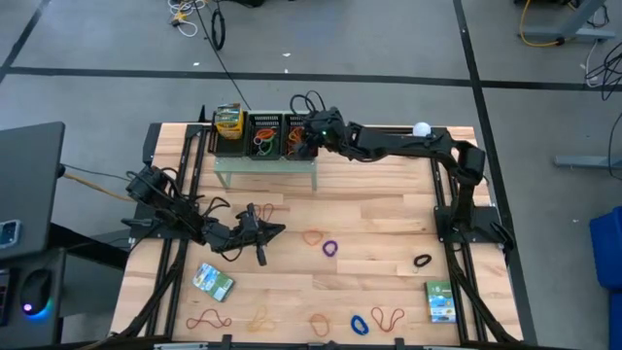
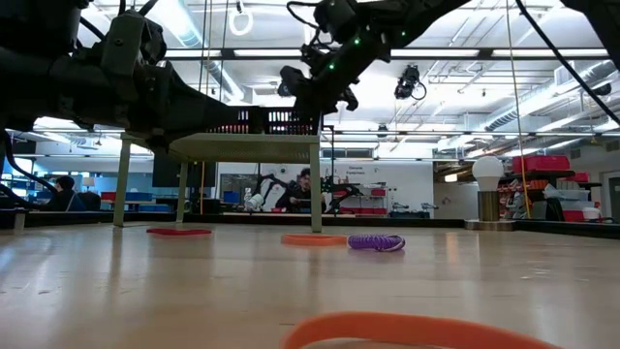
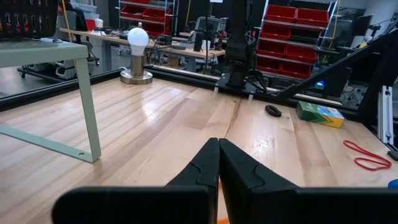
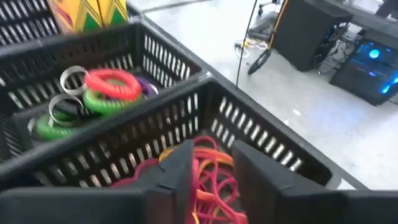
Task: Pick & Place Office Desk Supplies
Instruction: Put the red rubber band into the right black bin on the shelf, then put the blue spring keychain into the middle black bin on the shelf
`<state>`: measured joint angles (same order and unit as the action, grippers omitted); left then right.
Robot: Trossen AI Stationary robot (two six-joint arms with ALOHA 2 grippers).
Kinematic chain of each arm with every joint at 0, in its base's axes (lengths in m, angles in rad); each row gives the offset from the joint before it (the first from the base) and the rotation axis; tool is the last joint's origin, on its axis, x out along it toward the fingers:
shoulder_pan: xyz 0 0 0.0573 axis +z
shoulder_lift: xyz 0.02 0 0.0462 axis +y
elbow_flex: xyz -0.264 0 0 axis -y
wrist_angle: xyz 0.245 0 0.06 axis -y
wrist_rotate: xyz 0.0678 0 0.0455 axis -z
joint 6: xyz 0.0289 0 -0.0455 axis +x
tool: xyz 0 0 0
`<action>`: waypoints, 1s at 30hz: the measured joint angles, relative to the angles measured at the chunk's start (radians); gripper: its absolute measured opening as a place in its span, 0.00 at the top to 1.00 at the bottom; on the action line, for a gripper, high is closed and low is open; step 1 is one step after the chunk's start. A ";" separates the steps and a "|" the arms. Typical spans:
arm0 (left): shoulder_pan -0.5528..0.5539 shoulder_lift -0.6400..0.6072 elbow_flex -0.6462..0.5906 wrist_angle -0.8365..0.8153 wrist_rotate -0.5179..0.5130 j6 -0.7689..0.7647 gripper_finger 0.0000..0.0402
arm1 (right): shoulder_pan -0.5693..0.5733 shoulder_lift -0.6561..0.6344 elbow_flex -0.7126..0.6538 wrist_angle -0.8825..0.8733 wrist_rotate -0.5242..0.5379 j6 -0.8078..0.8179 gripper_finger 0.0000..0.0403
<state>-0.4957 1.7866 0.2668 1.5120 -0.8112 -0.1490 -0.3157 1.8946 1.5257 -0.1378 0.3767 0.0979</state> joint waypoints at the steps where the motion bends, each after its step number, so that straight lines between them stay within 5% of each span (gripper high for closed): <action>1: 0.000 0.000 0.000 0.000 0.000 0.000 0.97 | 0.001 0.000 0.000 0.012 0.000 0.000 0.67; 9: 0.000 0.000 0.000 -0.001 0.000 0.004 0.97 | 0.010 -0.020 0.000 0.060 0.004 -0.005 0.44; 16: 0.000 0.000 0.000 -0.009 -0.002 0.011 0.97 | 0.017 -0.096 0.000 -0.021 -0.029 -0.006 0.43; 24: 0.000 0.000 0.000 -0.029 -0.001 0.020 0.97 | 0.116 -0.248 -0.067 -0.117 0.007 -0.146 0.73; 30: 0.000 0.000 0.001 -0.034 0.004 0.016 0.97 | 0.191 -0.389 -0.345 0.015 -0.034 -0.183 0.98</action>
<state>-0.4957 1.7870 0.2673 1.4785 -0.8067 -0.1334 -0.1248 1.5060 1.1808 -0.1227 0.3427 -0.0856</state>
